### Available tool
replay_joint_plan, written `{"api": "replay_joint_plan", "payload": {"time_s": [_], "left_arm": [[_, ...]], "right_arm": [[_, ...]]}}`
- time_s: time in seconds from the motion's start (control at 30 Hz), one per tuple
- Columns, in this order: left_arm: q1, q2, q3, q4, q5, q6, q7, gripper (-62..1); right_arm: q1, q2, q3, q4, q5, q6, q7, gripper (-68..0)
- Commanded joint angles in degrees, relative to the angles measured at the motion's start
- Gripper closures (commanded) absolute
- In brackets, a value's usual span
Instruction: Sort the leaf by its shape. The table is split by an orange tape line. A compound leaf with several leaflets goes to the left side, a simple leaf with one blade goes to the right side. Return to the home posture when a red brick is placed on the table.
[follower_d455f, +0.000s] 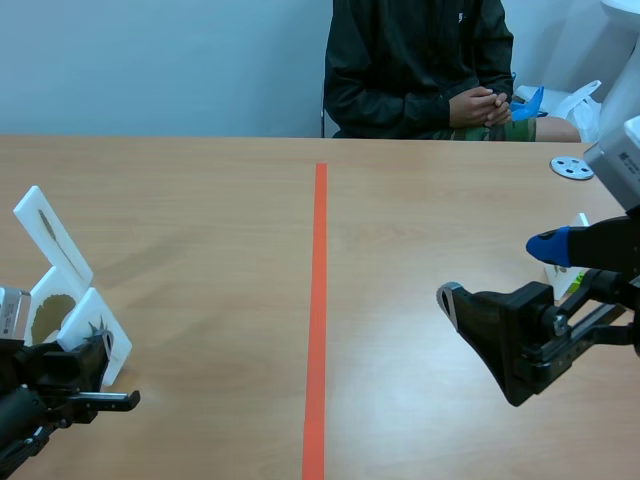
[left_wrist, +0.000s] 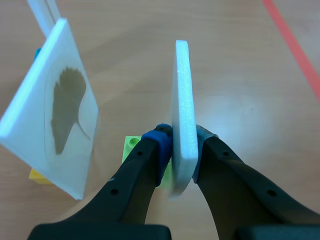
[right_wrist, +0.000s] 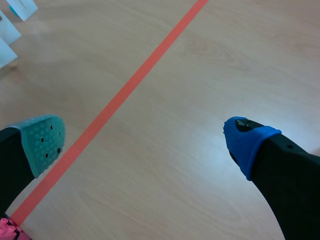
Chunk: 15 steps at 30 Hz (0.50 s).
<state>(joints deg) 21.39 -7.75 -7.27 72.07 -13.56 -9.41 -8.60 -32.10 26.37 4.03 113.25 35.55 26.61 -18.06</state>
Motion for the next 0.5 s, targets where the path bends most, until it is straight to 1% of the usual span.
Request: {"api": "replay_joint_plan", "payload": {"time_s": [0.0,0.27,0.4,0.47], "left_arm": [[-0.7,0.4,-0.3,0.2,-0.4,-0.1,-1.1,-4.0],[-2.6,0.4,-0.3,-5.0,-0.4,-0.1,-3.0,-4.1],[-2.8,0.4,-0.3,-5.7,-0.4,-0.1,-3.7,-4.3],[-2.8,0.4,-0.3,-5.7,-0.4,-0.1,-3.7,-6.4]], "right_arm": [[0.5,0.6,0.5,0.7,0.6,0.0,0.8,-67.9],[0.5,0.6,0.5,0.7,0.7,0.0,0.8,-67.9],[0.5,0.6,0.5,0.7,0.7,0.0,0.8,-67.9],[0.5,0.6,0.5,0.7,0.7,0.0,0.8,-67.9]]}}
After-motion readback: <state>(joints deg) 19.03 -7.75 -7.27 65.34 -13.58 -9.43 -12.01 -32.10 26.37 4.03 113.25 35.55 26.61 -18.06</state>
